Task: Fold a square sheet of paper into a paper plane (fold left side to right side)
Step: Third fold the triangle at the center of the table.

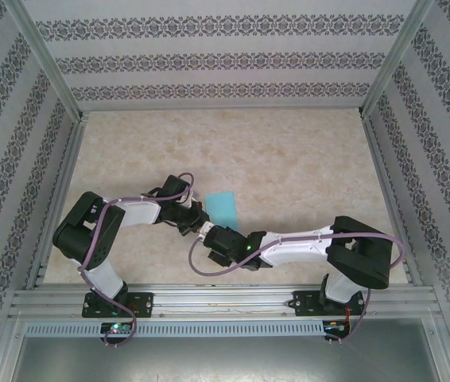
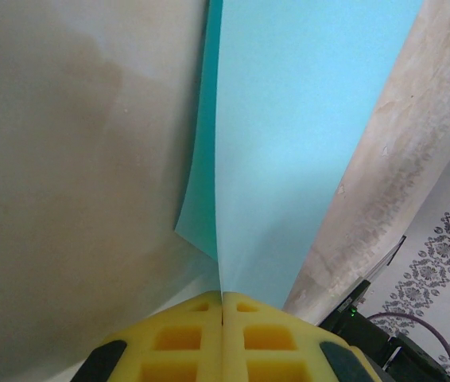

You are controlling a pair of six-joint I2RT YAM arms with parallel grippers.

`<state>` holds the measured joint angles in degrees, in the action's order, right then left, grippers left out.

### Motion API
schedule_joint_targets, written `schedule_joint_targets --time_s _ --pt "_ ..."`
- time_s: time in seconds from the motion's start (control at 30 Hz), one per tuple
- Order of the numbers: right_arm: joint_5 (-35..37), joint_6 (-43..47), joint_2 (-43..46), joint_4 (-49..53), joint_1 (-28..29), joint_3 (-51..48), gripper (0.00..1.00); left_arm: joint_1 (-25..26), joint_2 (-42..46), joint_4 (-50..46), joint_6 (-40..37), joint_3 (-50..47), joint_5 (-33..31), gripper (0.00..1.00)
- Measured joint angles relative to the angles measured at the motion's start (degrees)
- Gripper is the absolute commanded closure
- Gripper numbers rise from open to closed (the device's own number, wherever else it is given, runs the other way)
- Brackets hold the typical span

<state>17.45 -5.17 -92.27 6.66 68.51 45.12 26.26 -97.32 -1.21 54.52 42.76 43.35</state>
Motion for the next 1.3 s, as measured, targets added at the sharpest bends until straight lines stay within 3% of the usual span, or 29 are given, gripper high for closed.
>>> schedule_joint_targets --time_s 0.13,0.37,0.5,0.7,0.87,0.97,1.1,1.3 --pt "0.3 1.3 -2.3 -1.3 0.0 2.2 0.53 0.0 0.0 0.0 0.0 0.0 0.2 1.0" --pt "0.2 1.6 -3.3 -2.1 0.0 2.7 0.8 0.0 0.0 -0.5 0.0 0.9 0.2 1.0" --pt "-0.6 0.9 -3.3 -2.2 -0.1 2.7 1.0 0.0 0.0 -1.0 -0.1 1.1 0.2 0.91" --pt "-3.3 -0.5 -3.2 -2.6 -1.4 2.1 1.0 0.0 0.2 -3.1 -1.8 2.8 0.1 0.7" --pt "-8.1 -2.0 -1.2 -2.7 -4.0 0.2 1.0 -1.7 4.0 -8.5 -5.4 4.7 -0.1 0.62" --pt "-12.2 -3.3 0.4 -3.4 -5.9 -0.7 1.0 -4.4 7.1 -12.0 -8.2 6.3 -0.1 0.64" --pt "-18.2 -5.3 1.5 -5.4 -8.6 -1.8 1.0 -6.2 7.5 -14.9 -11.8 9.6 0.0 0.74" --pt "-25.2 -7.4 1.6 -7.3 -10.8 -2.7 1.0 -5.5 0.8 -15.6 -15.0 15.0 2.3 0.8"
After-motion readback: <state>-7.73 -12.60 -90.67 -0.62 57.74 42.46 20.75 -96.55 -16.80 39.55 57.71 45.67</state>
